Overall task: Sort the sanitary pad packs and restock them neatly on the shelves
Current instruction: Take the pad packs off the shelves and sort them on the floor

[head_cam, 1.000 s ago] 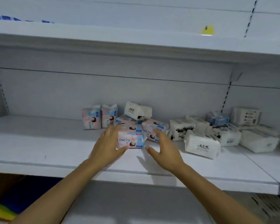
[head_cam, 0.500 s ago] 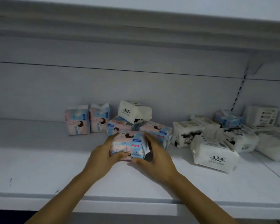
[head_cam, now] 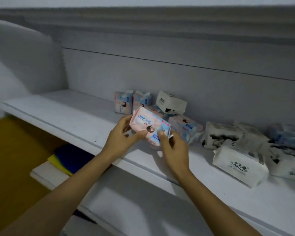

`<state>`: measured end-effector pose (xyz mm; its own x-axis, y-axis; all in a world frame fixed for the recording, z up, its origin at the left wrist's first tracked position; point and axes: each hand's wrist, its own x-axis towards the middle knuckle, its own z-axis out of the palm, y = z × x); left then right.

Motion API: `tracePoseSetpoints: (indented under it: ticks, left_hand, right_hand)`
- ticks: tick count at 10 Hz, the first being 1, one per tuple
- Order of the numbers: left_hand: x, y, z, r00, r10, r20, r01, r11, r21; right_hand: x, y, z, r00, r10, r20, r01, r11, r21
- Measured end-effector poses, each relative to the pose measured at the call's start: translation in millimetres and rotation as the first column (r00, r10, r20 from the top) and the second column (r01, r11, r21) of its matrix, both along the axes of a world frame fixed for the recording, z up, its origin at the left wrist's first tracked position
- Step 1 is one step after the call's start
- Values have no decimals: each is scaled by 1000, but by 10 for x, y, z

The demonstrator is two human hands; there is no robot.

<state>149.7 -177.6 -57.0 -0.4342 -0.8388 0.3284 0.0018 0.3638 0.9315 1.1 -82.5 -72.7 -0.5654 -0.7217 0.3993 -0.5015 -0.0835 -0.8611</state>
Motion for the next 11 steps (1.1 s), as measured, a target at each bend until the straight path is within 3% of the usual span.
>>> tracePoseSetpoints:
  ticks: [2,3,4,5,6,7,8,9,10,11]
  left_hand:
    - [758,693,22,977,178,-115,-178,984,11]
    - [1208,1004,7,961,250,-118,-246,968,48]
    - [1569,1285,-51,959,265,-100,-250,958,143]
    - [1821,1428,-213,939,340,-52,-318,916,243]
    - [1990,1444,-483,882,466,-67,-389,802,454]
    - [2102,1446,-805,931,363,-21,-274,738,616]
    - [2337,1319,-1075,930,366,-39,-256,719,646]
    - [2666,1141,-1348,920,386,69,-354,741,571]
    - [2901,1030,-1810,880,367,302,-471,753,460]
    - [3035,1020,-2362,765,343,545,-593,707,386]
  right_hand:
    - [679,319,23,920,364,144,-360,931,-55]
    - [967,508,-93,840,529,122,-523,849,-79]
    - [1224,586,-256,669,738,88,-740,673,-24]
    - [1523,580,-408,552,798,243,-821,571,-12]
    - [1808,543,-652,668,716,202,-733,680,13]
    - [2091,498,-965,707,693,140,-706,704,78]
    - [2346,396,-1214,648,731,215,-761,615,206]
    - [2484,249,-1422,596,709,377,-803,517,296]
    - [2688,74,-1782,624,586,518,-781,486,391]
    - [3009,21,-2320,640,498,586,-769,426,477]
